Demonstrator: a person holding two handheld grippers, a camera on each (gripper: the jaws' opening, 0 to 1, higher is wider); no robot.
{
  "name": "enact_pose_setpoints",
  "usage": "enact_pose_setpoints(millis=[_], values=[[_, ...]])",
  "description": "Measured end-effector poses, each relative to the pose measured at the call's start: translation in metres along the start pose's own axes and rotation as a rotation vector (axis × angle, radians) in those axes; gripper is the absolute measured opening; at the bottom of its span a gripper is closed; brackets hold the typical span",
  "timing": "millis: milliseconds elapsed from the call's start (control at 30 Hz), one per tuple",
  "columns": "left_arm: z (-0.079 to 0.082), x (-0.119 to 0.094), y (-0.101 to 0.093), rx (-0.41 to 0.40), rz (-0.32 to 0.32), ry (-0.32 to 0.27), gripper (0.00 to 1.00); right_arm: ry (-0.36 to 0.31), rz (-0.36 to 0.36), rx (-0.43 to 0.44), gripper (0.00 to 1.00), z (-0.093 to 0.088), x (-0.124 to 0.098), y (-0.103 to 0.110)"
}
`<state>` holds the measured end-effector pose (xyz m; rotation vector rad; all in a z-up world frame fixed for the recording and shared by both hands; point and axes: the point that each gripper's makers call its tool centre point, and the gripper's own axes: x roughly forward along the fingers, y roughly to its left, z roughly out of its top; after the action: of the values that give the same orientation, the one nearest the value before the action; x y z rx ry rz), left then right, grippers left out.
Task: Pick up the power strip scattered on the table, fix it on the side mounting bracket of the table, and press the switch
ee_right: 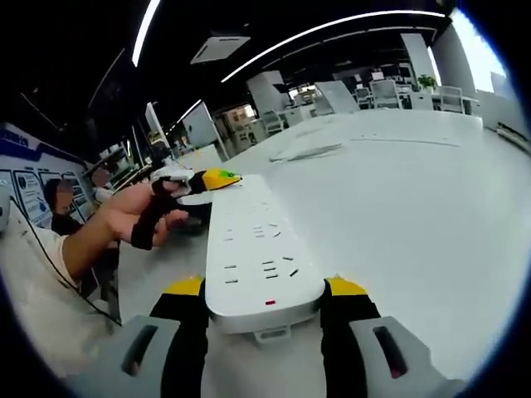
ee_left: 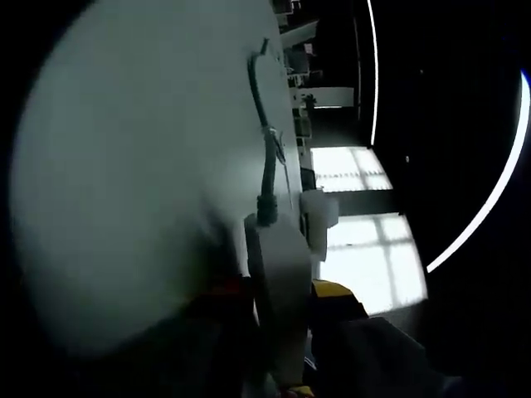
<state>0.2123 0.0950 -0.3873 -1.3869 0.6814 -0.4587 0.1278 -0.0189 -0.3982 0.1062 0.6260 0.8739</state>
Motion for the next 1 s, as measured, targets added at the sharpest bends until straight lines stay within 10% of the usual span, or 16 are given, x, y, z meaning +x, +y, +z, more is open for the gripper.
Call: enact_pose_setpoints(millis=[1000], values=[[0.001,-0.004,-0.004,0.018,-0.072,0.065,0.26,-0.016,-0.027,-0.157,0.62,0.002,-0.002,0.010]])
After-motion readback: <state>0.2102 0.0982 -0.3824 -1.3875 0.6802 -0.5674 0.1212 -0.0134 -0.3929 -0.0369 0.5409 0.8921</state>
